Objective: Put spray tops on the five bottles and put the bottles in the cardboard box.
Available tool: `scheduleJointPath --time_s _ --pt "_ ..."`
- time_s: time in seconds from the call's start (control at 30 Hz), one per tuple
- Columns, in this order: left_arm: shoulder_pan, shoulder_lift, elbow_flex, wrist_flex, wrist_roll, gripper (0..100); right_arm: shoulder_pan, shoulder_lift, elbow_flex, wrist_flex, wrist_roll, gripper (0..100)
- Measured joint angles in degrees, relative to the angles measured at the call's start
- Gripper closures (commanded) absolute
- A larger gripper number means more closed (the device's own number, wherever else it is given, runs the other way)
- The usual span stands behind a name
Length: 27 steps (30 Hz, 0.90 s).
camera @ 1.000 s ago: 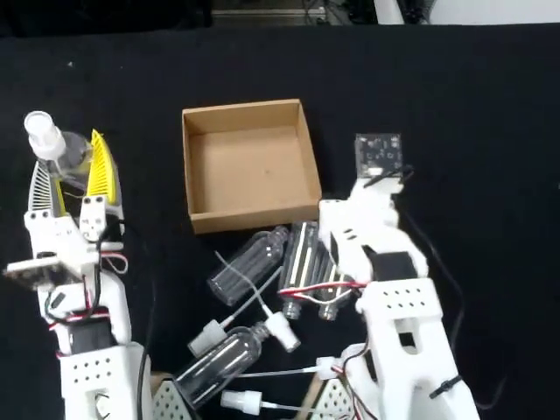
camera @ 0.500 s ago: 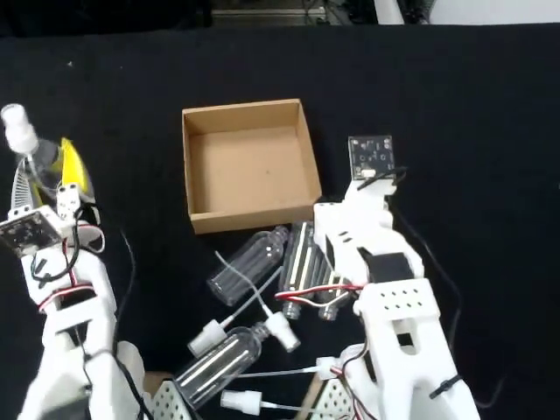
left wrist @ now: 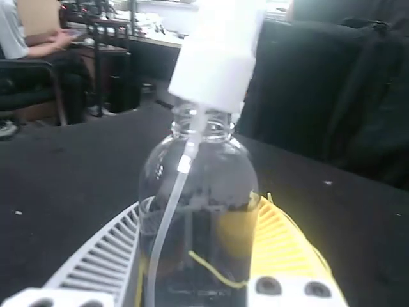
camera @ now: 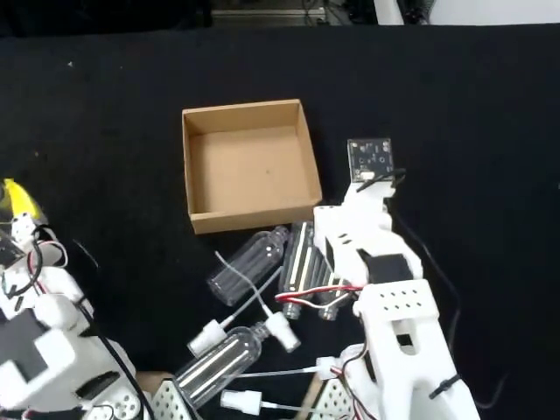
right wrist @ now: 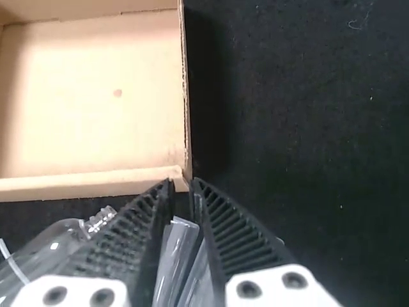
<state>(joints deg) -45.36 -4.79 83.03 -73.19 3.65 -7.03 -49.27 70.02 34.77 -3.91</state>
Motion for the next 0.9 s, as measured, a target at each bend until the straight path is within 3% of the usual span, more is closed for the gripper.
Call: scheduleJointPath --time_s 0.47,0.8,0.9 --pt "-6.0 29.6 -11.0 -20.0 0.0 97 0.0 0.0 0.0 0.0 0.0 97.6" --pt "-8.4 38.5 -17.2 -22.0 0.0 96 0.0 0.0 0.0 0.0 0.0 97.6" --pt "-8.4 38.5 -17.2 -22.0 0.0 86 0.0 0.0 0.0 0.0 0.0 97.6"
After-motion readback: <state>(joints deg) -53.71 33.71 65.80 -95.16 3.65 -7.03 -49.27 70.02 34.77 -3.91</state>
